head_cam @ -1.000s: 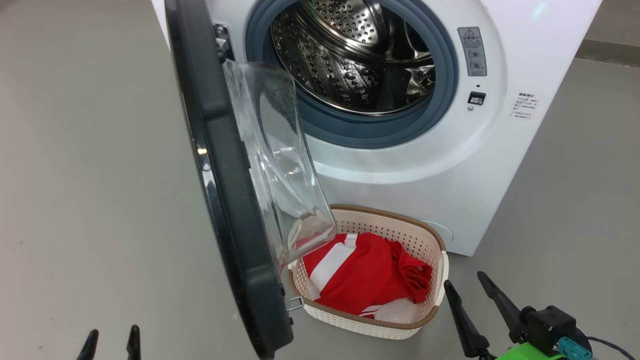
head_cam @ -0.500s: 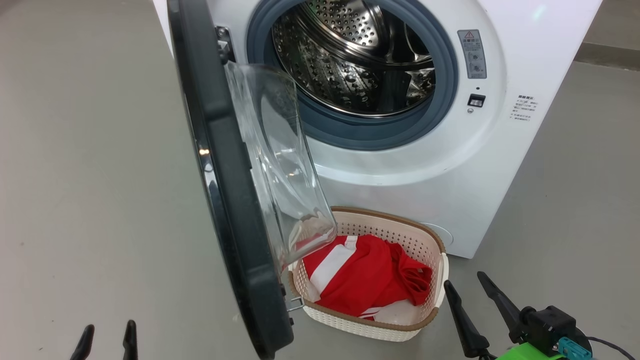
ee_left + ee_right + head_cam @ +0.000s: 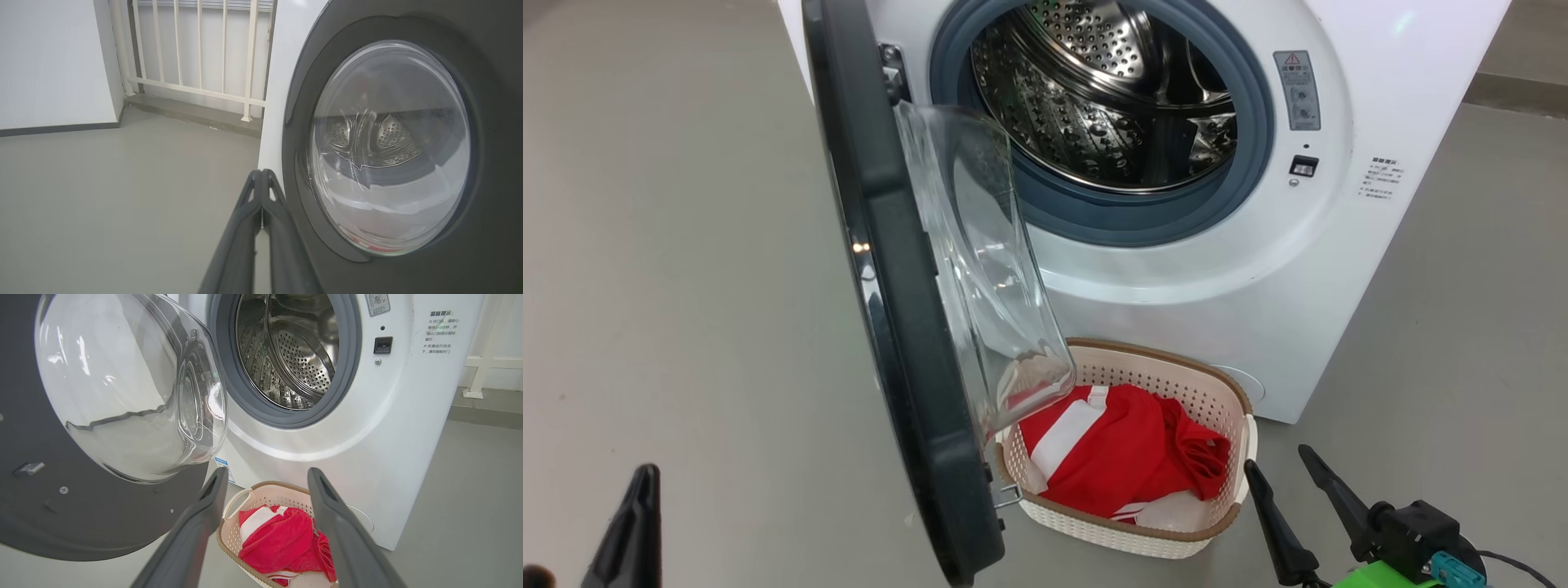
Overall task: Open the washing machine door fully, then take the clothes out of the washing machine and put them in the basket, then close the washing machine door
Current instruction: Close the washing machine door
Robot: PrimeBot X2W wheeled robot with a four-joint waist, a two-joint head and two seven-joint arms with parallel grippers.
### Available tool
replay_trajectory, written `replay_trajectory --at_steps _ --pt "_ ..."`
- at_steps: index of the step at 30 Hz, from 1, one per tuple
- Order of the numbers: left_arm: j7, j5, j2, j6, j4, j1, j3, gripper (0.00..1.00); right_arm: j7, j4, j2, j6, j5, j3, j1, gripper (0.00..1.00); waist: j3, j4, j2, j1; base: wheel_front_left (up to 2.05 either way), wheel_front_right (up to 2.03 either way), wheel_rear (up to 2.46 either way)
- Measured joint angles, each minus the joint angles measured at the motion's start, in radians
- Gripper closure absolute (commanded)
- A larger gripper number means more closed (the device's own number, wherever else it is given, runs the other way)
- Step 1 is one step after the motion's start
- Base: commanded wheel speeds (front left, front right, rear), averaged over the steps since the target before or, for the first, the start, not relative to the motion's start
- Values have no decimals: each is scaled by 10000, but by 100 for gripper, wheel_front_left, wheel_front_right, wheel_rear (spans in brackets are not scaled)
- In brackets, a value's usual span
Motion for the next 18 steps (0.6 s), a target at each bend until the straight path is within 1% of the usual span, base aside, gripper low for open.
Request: replay_trajectory --at_steps 3,6,9,11,14,18 --pt "0 -610 470 0 8 -187 -247 100 0 0 6 0 0 19 0 0 32 -11 0 0 0 0 0" --pt "0 -1630 1049 0 178 -498 -675 100 0 -2 12 0 0 29 0 0 87 -17 0 0 0 0 0" --pt "-15 -3064 1808 0 491 -812 -1509 100 0 4 15 0 0 52 -3 0 165 -51 0 0 0 0 0" --pt "107 -4295 2322 0 443 -993 -2209 100 0 4 21 0 0 65 -5 0 206 -95 0 0 0 0 0" --pt "330 -5979 2976 0 134 -1197 -3009 100 0 4 25 0 0 71 -9 0 279 -170 0 0 0 0 0" --pt "600 -7775 3824 0 -500 -1394 -3726 100 0 0 40 0 -2 63 -13 0 374 -268 0 0 0 0 0"
